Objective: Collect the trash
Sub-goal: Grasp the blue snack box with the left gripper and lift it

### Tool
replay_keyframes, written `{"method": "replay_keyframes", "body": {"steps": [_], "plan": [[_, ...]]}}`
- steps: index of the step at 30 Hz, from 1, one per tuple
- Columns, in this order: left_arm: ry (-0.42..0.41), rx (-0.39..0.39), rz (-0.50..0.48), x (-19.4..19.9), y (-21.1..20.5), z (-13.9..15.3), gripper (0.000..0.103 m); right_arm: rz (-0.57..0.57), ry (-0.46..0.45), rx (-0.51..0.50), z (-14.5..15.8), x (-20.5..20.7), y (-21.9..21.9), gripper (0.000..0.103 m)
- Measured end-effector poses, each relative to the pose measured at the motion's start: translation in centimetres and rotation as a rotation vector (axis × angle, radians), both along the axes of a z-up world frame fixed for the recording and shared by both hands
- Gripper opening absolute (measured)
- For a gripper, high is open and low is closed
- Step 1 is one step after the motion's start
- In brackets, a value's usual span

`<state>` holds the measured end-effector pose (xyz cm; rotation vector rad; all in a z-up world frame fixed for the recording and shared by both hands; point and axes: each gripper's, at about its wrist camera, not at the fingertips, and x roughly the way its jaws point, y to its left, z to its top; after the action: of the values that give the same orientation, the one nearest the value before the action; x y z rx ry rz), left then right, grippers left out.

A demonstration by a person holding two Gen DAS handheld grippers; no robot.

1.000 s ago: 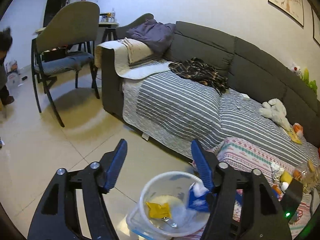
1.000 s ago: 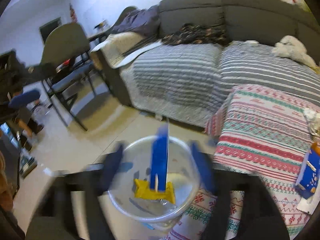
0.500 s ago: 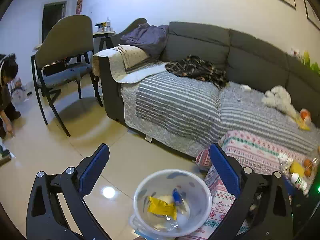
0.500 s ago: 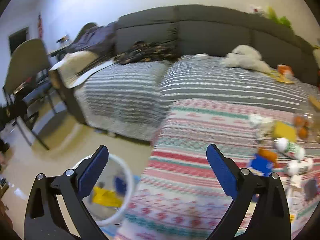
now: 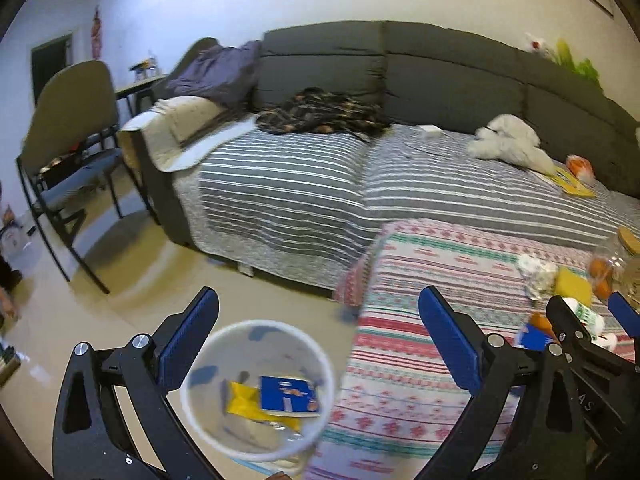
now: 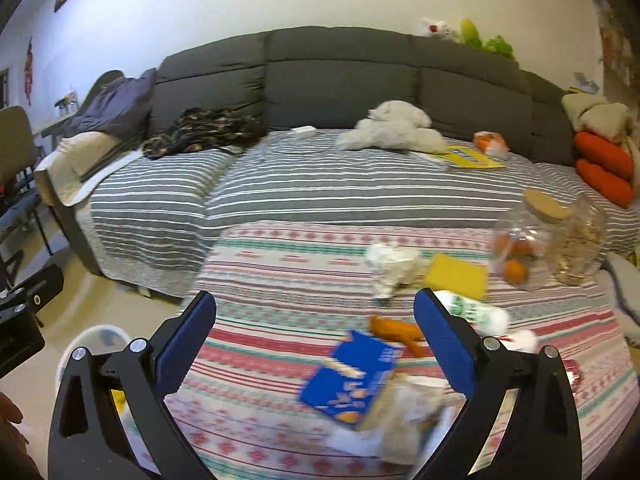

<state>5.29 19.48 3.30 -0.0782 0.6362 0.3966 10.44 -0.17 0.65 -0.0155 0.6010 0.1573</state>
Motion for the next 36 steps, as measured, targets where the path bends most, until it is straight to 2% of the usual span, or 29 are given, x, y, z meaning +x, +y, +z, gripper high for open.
{"method": "replay_keyframes", "body": {"steps": [6, 10, 14, 19, 21, 27, 32, 33, 36], "plan": [[0.030, -0.012, -0.077, 2.2, -4.1, -1.2, 0.096, -0.067, 0.021, -0.018, -0.4, 0.9, -4.9, 0.096], [0.080, -0.023, -0.144, 4.1, -6.8, -2.5, 0.096, -0.112, 0.038, -0.042, -0.7, 1.0, -8.7, 0.096], [0.172, -0.059, -0.235, 6.2, -9.7, -4.7, 0.096, -0.152, 0.089, -0.059, -1.7, 1.4, -12.8, 0.096], [0.290, -0.104, -0.340, 8.2, -12.5, -7.4, 0.096, -0.202, 0.198, -0.014, -3.7, 2.9, -18.0, 0.096], [0.333, -0.108, -0.372, 8.9, -13.5, -8.4, 0.096, -0.193, 0.258, 0.019, -4.2, 3.7, -19.4, 0.096], [0.418, -0.134, -0.455, 11.1, -16.1, -10.1, 0.096, -0.176, 0.314, 0.018, -4.5, 5.5, -21.9, 0.096], [0.472, -0.090, -0.479, 12.4, -17.6, -11.6, 0.095, -0.126, 0.390, 0.066, -5.1, 5.4, -22.3, 0.096], [0.483, -0.095, -0.485, 12.7, -17.7, -12.0, 0.094, -0.120, 0.397, 0.072, -5.1, 5.3, -22.2, 0.096], [0.514, -0.131, -0.514, 13.0, -17.6, -12.7, 0.066, -0.102, 0.404, 0.077, -5.0, 5.1, -21.7, 0.096]]}}
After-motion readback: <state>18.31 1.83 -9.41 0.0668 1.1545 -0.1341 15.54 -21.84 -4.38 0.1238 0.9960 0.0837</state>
